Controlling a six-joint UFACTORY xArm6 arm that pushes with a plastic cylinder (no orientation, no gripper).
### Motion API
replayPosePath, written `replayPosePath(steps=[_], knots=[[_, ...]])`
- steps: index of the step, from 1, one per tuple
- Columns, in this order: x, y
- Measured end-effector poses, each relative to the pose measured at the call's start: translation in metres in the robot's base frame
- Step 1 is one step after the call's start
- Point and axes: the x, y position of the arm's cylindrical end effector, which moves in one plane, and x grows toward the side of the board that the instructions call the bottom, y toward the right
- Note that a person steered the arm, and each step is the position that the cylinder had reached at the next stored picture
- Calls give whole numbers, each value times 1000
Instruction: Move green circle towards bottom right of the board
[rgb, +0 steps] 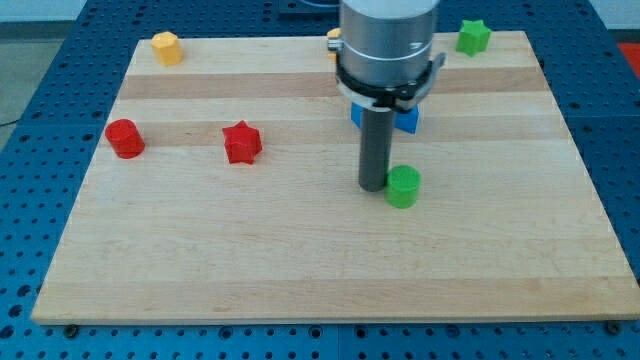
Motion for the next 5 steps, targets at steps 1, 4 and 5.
replayPosePath(steps=[1,4,5], knots=[[14,27],[39,64],[20,80]])
